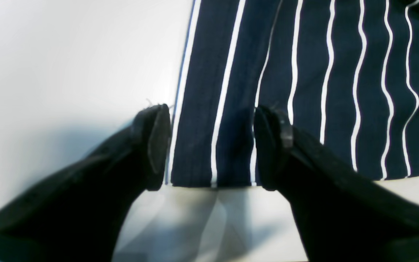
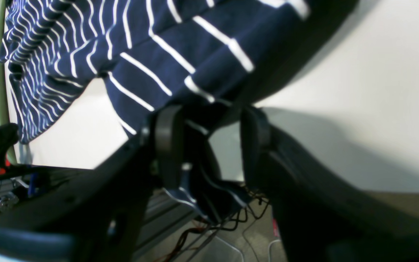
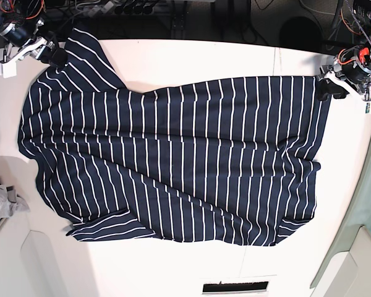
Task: Layout the t-shirt on the table in an organized manner, then fold the t-shirt properly
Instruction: 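Lower both grippers onto the collar-end corners of the shirt, then grasp the collar-end corners with both grippers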
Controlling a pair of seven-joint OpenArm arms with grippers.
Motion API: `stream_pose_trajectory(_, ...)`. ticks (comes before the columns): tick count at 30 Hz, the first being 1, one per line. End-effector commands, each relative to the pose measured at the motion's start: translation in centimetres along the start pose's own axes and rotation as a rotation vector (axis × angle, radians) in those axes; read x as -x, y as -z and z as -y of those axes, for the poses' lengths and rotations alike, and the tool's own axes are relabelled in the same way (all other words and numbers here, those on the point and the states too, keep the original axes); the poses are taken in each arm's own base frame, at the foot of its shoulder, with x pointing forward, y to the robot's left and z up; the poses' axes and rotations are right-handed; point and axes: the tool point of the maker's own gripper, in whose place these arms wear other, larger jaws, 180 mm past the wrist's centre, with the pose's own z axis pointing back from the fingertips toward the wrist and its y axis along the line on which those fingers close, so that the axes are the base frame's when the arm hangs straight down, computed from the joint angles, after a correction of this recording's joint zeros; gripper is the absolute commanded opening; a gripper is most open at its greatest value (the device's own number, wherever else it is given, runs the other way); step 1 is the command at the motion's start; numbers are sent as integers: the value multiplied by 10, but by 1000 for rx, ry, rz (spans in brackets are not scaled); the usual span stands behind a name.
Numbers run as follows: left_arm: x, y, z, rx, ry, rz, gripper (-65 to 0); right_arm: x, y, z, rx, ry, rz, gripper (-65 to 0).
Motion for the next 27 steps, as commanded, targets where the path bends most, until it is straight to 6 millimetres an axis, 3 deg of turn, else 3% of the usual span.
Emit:
stream_pose_trajectory(1, 7, -2, -1, 2, 18, -41, -257, -10, -4, 0, 0, -20, 24, -393)
stream_pose_trajectory(27, 7, -3, 1, 16, 0, -39, -257, -16, -11, 11, 43, -60, 8, -393)
